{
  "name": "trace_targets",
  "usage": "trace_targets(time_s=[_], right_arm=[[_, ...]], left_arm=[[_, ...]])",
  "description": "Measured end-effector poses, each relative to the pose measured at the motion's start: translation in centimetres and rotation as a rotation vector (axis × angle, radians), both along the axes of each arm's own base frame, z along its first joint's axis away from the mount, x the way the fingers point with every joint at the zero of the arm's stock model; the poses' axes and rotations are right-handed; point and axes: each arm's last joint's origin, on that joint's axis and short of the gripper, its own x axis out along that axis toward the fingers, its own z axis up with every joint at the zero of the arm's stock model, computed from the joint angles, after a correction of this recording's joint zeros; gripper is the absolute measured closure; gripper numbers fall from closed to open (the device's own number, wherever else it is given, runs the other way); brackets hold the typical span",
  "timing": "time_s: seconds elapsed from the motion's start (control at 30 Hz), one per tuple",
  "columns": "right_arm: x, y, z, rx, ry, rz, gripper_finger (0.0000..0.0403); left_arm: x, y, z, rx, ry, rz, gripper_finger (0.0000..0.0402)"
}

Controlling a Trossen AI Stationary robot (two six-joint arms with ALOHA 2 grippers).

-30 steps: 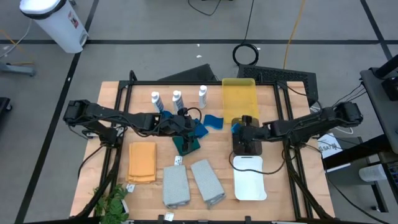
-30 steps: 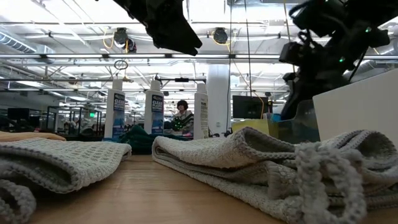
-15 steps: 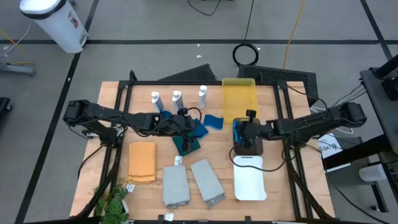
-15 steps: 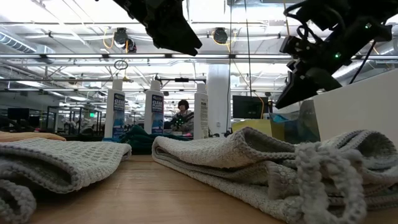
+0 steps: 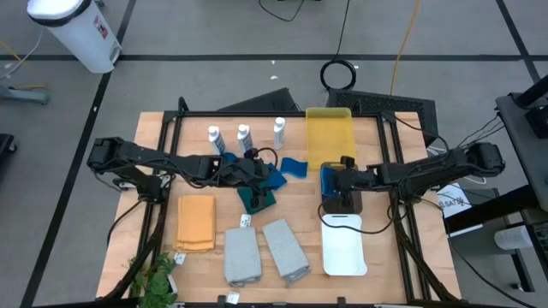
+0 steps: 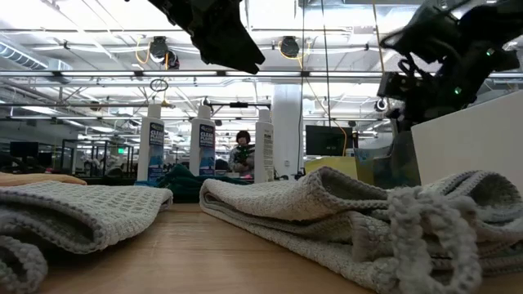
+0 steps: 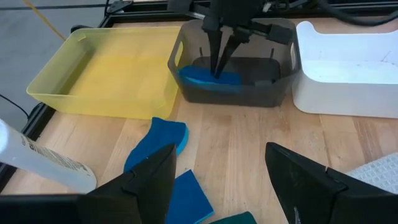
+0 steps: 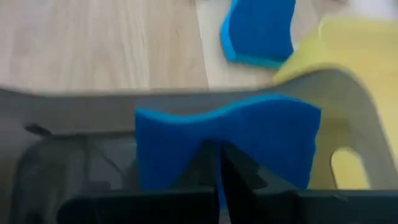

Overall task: Pick & Place Kitchen Items
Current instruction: Put the blue sponge into the black bin

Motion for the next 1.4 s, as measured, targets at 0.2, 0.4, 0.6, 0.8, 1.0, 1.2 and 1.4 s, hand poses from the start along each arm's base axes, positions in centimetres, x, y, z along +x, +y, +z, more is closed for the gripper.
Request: trace_targets(time_s=[0.2, 0.4, 0.6, 0.8, 1.0, 1.2, 1.4], right_arm=[[-0.4, -0.4, -0.6, 0.034, 0.008, -0.046, 0.0402], [-0.4, -0.5, -0.7, 0.132, 0.011, -0.005, 0.0403], [-0.4, -0.5, -0.5, 0.124, 0.001, 0.006, 0.0403], [-0.4, -0.4, 0.6, 0.118, -0.09, 0.018, 0.0403], [-0.9, -0.4, 1.9, 0.105, -0.168, 0.034, 0.0403], [-1.1, -0.4, 2.9, 0.102, -0.239, 0.038, 0.0403], [-1.1, -0.4, 3.3, 0.1, -0.271, 0.04, 0.0403]], left_arm=[[0.0, 0.0, 0.0, 0.0, -0.003, 0.0, 0.0151], [0.0, 0.0, 0.0, 0.004, -0.003, -0.002, 0.0151], [-0.1, 0.1, 0.1, 0.052, 0.004, 0.028, 0.0151], [-2.1, 0.9, 0.5, 0.088, 0.107, 0.164, 0.0151], [-3.5, 2.7, -1.4, 0.03, 0.219, 0.346, 0.0151], [-5.0, 5.7, -4.8, -0.065, 0.292, 0.513, 0.0151], [-6.6, 7.3, -7.4, -0.196, 0.361, 0.561, 0.0151]])
